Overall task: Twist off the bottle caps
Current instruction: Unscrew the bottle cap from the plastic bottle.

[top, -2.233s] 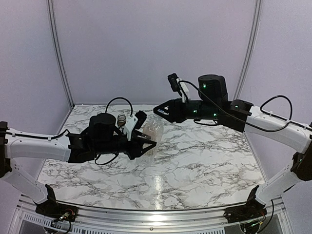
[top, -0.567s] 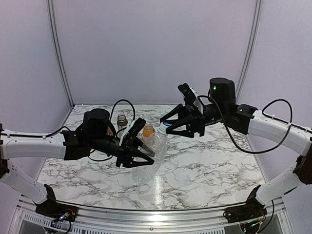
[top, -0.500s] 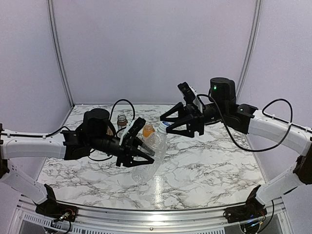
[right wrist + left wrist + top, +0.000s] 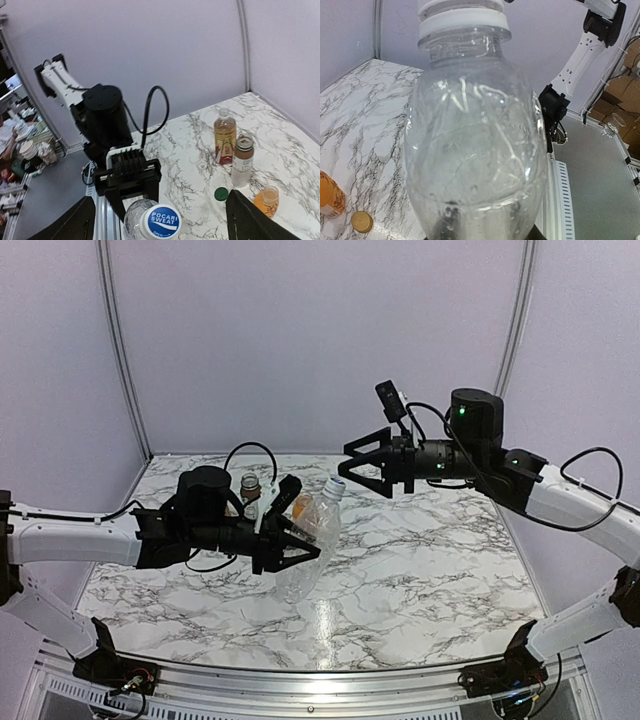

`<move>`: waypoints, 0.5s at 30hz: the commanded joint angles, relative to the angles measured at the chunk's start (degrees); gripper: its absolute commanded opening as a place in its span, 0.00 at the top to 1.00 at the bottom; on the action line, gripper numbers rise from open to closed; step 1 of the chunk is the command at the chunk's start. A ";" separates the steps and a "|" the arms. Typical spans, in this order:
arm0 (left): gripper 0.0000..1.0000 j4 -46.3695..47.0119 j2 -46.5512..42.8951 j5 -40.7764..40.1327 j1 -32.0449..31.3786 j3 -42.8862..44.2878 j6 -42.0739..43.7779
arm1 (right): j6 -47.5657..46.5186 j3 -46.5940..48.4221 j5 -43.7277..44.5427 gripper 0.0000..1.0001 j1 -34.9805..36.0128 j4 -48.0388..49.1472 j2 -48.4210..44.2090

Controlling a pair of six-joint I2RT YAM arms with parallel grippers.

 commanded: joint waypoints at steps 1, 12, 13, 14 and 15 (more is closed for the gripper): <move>0.76 0.92 0.52 -6.68 -0.84 1.47 -0.37 | 9.19 4.89 18.43 0.16 2.28 -2.90 -0.76; 0.73 0.92 0.40 -11.71 -1.58 2.03 -1.56 | 11.54 6.76 26.36 0.22 6.81 -6.42 3.69; 0.73 0.92 0.34 -11.95 -1.58 1.94 -1.65 | 11.62 6.75 26.26 0.24 6.97 -6.42 3.96; 0.73 0.92 0.24 -12.03 -1.58 1.87 -1.68 | 11.72 6.76 26.08 0.26 7.04 -6.47 4.16; 0.73 0.92 0.15 -12.23 -1.58 1.83 -1.69 | 11.79 6.84 25.74 0.28 7.12 -6.43 4.37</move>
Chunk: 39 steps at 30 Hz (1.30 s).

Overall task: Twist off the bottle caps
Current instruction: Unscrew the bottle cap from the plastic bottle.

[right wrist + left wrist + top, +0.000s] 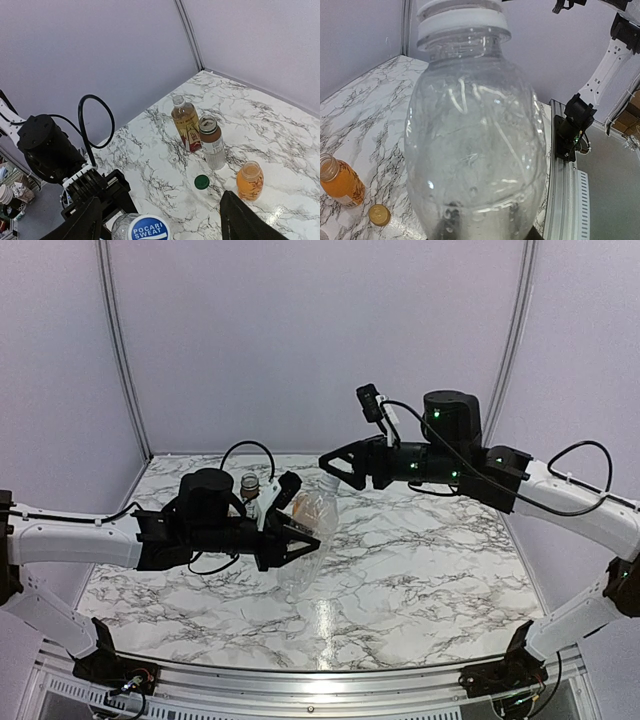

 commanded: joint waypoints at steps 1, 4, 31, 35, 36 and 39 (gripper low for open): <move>0.73 0.92 -0.08 -2.26 -0.29 1.78 -0.52 | 1.66 2.17 1.21 0.31 0.88 -1.23 0.96; 0.73 0.92 -0.21 -2.83 -0.29 1.51 -0.45 | 1.93 2.11 0.16 0.36 1.09 -0.95 1.60; 0.72 1.02 -2.81 -4.42 -0.29 -0.14 -0.01 | -3.75 -1.53 -9.91 0.92 0.00 4.46 0.54; 0.72 1.01 -3.88 5.69 -0.29 -0.65 1.00 | -13.59 -1.43 -21.65 0.92 -0.50 4.00 0.05; 0.72 1.01 -4.10 9.20 -0.29 -0.77 1.23 | -16.54 -1.58 -25.08 0.90 -0.52 3.69 -0.12; 0.72 1.25 -5.14 17.94 -0.28 -0.83 0.76 | -23.31 -2.10 -32.38 0.88 -0.85 2.57 -0.61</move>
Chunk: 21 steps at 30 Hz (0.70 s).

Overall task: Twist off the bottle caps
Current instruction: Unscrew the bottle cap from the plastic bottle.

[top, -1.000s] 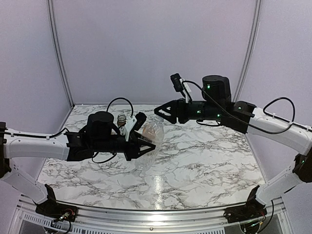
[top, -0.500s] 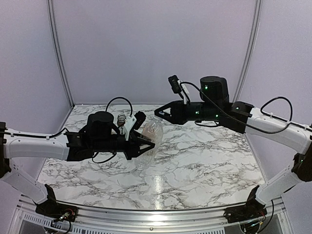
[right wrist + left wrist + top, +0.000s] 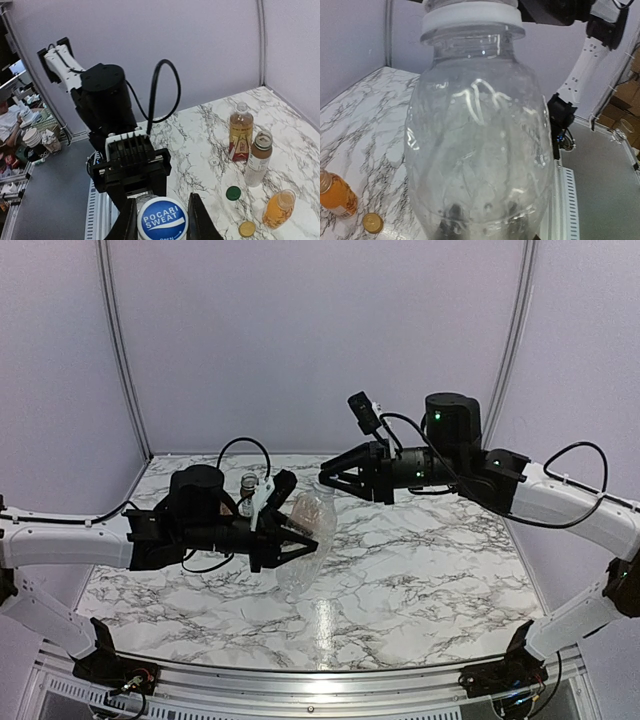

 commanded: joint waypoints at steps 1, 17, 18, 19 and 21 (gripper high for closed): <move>0.73 1.48 -3.04 15.91 -0.25 -0.29 -0.54 | -14.89 -0.44 -16.79 0.87 -0.21 -0.94 -1.27; 0.71 1.54 -2.04 25.39 0.61 0.91 -1.53 | -20.69 1.76 -28.05 0.71 -4.81 -6.09 1.33; 0.71 1.54 -1.74 24.47 0.70 0.87 -1.47 | -19.98 1.76 -26.89 0.68 -4.80 -5.74 1.26; 0.71 1.54 -1.42 23.08 0.79 0.81 -1.43 | -18.65 1.78 -25.19 0.65 -4.81 -5.51 1.24; 0.70 1.46 -0.74 21.14 1.02 0.60 -1.34 | -16.18 2.08 -21.67 0.56 -4.81 -5.13 1.24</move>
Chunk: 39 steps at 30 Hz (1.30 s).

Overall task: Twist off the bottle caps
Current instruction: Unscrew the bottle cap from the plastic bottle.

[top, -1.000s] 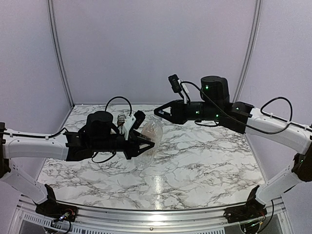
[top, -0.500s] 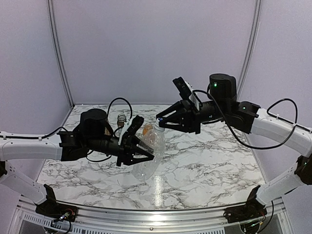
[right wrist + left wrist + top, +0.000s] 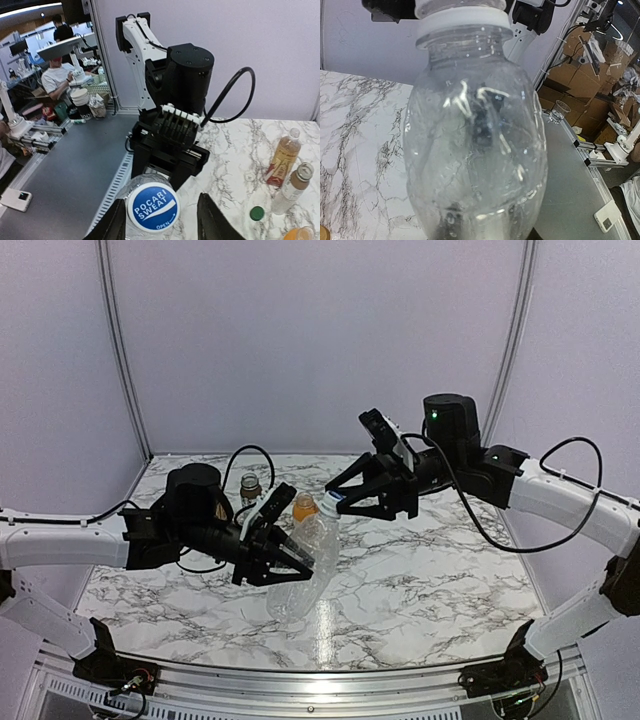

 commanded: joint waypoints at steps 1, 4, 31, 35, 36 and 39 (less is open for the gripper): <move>0.70 2.96 1.06 -1.85 0.65 0.81 0.43 | 3.72 1.50 7.11 0.52 -0.97 -0.44 0.20; 0.70 2.79 1.96 -4.54 0.79 0.97 0.39 | 7.10 1.51 9.73 0.36 -0.88 0.58 -0.39; 0.70 2.44 4.04 -27.51 -0.26 2.47 -1.62 | 29.27 4.85 42.75 0.25 4.44 -2.29 1.55; 0.70 2.50 3.49 -28.96 -0.26 2.08 -1.59 | 30.35 4.00 38.98 0.32 4.46 0.11 2.70; 0.70 2.52 3.30 -29.19 -0.26 1.91 -1.53 | 30.43 3.91 38.65 0.34 4.46 0.32 3.00; 0.70 2.45 2.89 -29.41 -0.26 1.52 -1.45 | 30.80 3.80 37.28 0.43 4.48 1.19 3.51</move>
